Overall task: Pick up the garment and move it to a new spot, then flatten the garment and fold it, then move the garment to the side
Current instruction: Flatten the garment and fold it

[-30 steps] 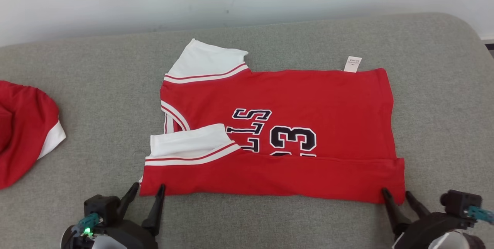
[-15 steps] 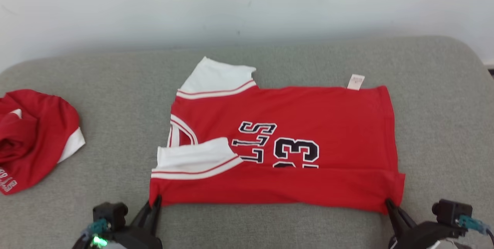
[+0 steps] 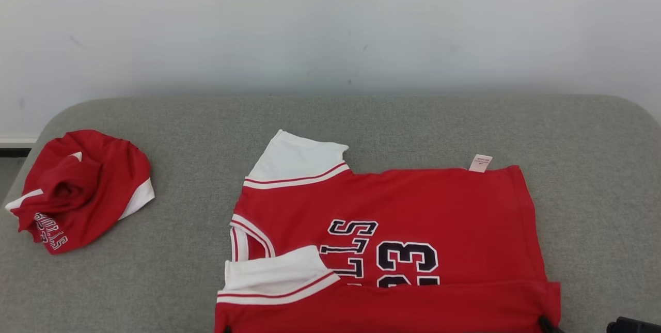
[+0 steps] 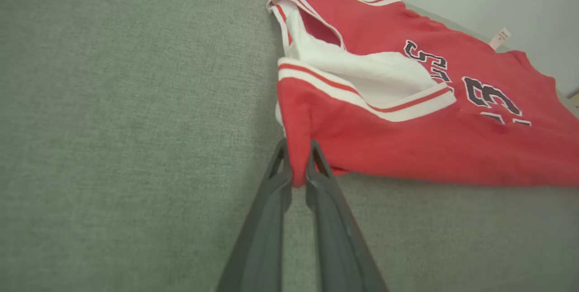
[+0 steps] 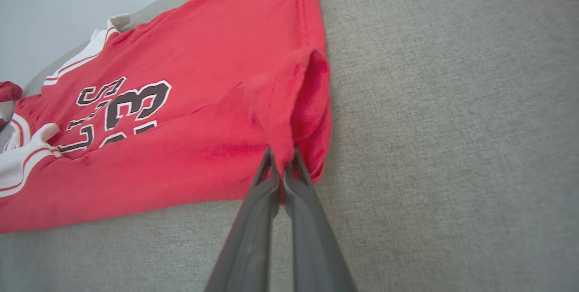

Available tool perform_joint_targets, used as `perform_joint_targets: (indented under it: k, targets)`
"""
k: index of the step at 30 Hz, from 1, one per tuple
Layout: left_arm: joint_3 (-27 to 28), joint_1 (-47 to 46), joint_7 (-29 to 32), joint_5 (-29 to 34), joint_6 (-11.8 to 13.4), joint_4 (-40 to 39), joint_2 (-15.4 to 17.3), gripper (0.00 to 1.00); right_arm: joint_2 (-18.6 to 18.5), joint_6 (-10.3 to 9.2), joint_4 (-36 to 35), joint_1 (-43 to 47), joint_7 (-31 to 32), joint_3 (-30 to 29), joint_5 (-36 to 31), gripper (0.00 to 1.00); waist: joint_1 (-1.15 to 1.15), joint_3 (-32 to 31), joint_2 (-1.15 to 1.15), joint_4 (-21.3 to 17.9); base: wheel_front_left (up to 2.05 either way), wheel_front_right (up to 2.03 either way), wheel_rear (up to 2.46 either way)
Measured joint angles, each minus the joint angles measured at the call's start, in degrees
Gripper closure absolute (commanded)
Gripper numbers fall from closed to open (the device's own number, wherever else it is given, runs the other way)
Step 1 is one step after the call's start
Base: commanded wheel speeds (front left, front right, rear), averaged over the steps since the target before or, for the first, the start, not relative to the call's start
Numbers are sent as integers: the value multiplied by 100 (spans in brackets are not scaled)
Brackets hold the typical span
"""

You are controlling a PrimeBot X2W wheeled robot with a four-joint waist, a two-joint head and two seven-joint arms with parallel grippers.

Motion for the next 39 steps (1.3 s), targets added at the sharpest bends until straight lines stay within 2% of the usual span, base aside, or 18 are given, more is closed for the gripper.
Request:
perform_joint_targets:
  k: [5,6,7,12,18,22,29,39]
  targets:
    - [-5,214,0,4,57,-174,-54,100,162,0,-227,209,258,-223,-47,98,0,45,0,-16,0,0,0]
    - [16,214,0,21,85,-211,-53,73,185,0,-269,209,254,-244,-124,81,0,54,0,-25,0,0,0]
    - [34,213,0,35,101,-242,-55,0,199,0,-313,205,222,-280,-215,0,0,60,0,-32,0,0,0]
    - [275,194,0,148,201,-534,-119,0,455,0,-436,93,74,-435,-428,0,1,70,0,-108,0,0,0]
    - [753,143,-2,289,300,-1061,-155,0,605,0,-699,-147,-358,-522,-789,0,1,74,0,-203,0,0,0]
    - [1079,38,-4,597,345,-1508,-169,0,687,0,-925,-300,-797,-485,-1101,0,1,78,0,-265,0,0,0]
    - [1549,-48,-5,1154,304,-2093,-168,0,761,0,-1216,-391,-1404,-332,-1624,0,2,63,0,-322,0,0,0]
    - [1908,157,-5,1675,270,-2353,-101,0,877,0,-1389,-247,-1600,-165,-2243,0,2,46,0,-304,0,0,0]
